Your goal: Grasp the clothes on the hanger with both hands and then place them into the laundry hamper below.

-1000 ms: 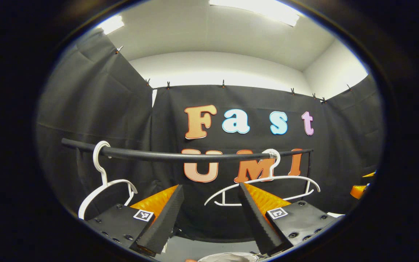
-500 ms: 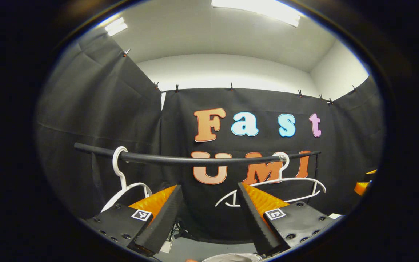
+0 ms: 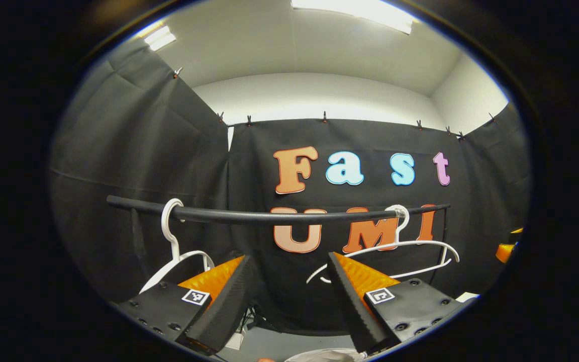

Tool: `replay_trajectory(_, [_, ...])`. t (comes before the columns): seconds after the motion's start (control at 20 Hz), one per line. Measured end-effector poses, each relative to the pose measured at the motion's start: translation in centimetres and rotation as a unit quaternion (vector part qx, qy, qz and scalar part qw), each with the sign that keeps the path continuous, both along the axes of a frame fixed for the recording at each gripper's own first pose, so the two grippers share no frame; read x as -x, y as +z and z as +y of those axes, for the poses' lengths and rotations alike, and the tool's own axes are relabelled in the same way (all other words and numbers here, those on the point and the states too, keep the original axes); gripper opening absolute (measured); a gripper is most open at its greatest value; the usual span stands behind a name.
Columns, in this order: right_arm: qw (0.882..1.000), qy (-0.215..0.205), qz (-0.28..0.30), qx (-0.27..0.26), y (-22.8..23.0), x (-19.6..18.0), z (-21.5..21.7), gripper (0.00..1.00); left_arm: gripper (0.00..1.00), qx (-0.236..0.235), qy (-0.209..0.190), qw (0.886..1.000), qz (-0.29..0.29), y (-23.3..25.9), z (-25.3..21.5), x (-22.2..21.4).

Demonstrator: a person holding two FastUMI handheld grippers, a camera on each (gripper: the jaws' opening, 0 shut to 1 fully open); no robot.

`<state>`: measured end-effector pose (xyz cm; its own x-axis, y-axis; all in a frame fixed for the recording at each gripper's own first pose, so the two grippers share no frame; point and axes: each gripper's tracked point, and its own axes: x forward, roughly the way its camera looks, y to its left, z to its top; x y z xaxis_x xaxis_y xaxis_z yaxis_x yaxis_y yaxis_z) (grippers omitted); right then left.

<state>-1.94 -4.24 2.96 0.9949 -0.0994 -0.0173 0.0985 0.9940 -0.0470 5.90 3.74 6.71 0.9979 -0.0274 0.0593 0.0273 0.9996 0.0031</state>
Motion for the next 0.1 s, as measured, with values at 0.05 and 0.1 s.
replay_trajectory(0.05, [1.000, 0.000, 0.000, -0.002, -0.11, -0.10, 0.24, 0.94, 0.97, 0.001, 0.000, 1.000, 0.001, -0.26, 0.22, -0.06])
replay_trajectory(0.1, [1.000, 0.000, 0.000, -0.003, -0.14, -0.11, 0.42, 0.94, 0.97, 0.001, -0.001, 1.000, 0.004, -0.49, 0.25, -0.21])
